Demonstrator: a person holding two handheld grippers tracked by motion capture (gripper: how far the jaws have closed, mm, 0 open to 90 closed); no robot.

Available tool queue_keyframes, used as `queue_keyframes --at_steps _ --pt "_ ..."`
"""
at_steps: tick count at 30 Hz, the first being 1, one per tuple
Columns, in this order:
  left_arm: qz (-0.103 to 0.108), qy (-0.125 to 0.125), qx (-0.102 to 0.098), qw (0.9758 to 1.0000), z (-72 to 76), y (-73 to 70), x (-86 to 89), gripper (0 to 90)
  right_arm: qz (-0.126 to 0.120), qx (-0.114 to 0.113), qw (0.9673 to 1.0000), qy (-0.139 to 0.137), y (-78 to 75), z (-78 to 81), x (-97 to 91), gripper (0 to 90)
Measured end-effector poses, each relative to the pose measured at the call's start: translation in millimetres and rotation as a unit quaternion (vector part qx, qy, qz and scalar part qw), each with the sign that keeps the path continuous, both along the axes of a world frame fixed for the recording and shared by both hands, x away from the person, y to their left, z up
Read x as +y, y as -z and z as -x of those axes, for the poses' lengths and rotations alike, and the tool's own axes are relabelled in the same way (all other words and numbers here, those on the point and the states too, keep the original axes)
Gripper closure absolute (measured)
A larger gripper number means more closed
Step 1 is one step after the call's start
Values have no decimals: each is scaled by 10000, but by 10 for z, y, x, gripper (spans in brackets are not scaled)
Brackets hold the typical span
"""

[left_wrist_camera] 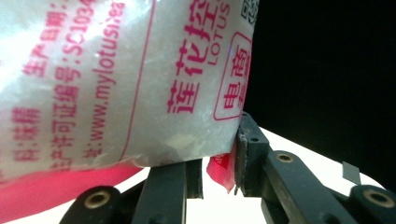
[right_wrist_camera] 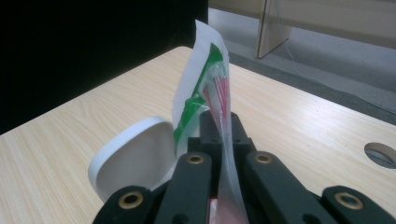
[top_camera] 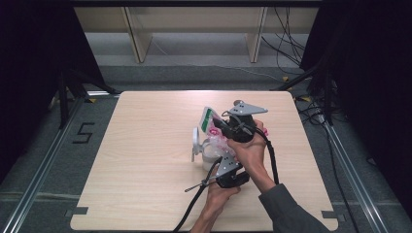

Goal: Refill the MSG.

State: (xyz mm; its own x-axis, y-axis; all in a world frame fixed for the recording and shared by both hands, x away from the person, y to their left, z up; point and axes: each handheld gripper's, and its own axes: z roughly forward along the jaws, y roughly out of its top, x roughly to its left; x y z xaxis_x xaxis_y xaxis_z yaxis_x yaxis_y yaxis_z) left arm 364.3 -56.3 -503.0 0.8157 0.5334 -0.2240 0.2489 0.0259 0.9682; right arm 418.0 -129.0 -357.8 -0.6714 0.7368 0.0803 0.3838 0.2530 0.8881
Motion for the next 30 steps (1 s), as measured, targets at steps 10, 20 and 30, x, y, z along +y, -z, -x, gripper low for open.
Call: queue_keyframes --at_steps 10,20,30 --pt "-78 -38 30 10000 13 -12 12 752 -62 -57 10000 12 10 -13 8 900" --pt "-154 -36 5 9999 8 -9 19 752 -9 -14 10000 -51 3 -22 -13 900" --pt "-100 -20 -4 9999 18 -14 6 752 13 -130 9999 -58 14 -34 -8 900"
